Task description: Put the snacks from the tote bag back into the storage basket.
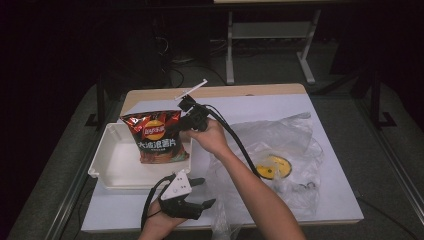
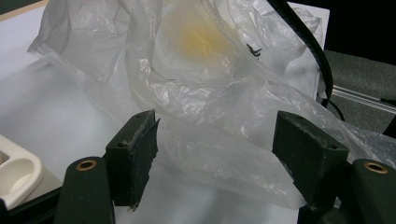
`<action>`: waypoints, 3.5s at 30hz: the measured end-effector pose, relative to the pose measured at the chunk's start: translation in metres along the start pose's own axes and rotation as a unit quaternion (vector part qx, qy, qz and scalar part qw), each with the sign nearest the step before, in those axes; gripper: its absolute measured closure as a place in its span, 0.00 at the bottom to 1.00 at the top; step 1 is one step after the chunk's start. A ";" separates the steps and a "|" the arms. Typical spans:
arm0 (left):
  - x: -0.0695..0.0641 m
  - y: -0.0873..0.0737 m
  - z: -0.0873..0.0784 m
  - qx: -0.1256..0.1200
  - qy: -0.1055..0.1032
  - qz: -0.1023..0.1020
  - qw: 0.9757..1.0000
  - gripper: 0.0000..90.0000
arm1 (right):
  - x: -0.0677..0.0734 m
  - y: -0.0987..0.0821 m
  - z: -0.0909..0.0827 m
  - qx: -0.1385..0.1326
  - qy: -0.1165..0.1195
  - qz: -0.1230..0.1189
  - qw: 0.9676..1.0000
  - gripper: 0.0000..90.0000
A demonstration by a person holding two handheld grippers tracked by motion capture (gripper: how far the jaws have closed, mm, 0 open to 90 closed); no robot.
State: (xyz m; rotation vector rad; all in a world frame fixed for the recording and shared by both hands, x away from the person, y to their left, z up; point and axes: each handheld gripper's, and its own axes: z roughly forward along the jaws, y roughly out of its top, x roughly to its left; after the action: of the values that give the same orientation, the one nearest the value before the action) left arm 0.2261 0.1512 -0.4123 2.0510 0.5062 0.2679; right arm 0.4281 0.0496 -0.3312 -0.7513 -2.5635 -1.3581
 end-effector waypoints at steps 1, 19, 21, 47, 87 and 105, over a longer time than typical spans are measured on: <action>0.000 0.000 0.000 0.001 0.000 0.001 1.000 0.34 | 0.000 0.000 0.000 0.001 -0.004 0.001 1.000 0.78; 0.000 0.000 0.000 -0.002 -0.001 0.000 1.000 0.34 | -0.010 -0.003 -0.002 0.006 -0.082 0.033 0.996 0.62; 0.000 0.000 0.000 -0.002 -0.001 0.001 1.000 0.34 | -0.010 -0.003 -0.004 0.004 -0.090 0.037 0.995 0.61; 0.003 0.000 -0.002 -0.003 0.002 -0.003 1.000 0.34 | -0.014 -0.008 -0.044 -0.013 -0.082 0.032 0.996 0.56; 0.006 -0.001 -0.005 -0.002 0.013 0.001 1.000 0.33 | -0.020 -0.028 -0.098 -0.032 -0.082 0.038 0.995 0.50; 0.006 -0.001 -0.006 0.000 0.015 -0.002 1.000 0.33 | -0.023 -0.039 -0.127 -0.042 -0.101 0.041 0.993 0.50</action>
State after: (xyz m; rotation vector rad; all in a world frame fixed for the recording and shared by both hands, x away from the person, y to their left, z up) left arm 0.2294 0.1592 -0.4100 2.0477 0.5282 0.2980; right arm 0.4162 -0.0792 -0.2944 -1.0474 -2.6035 -1.4408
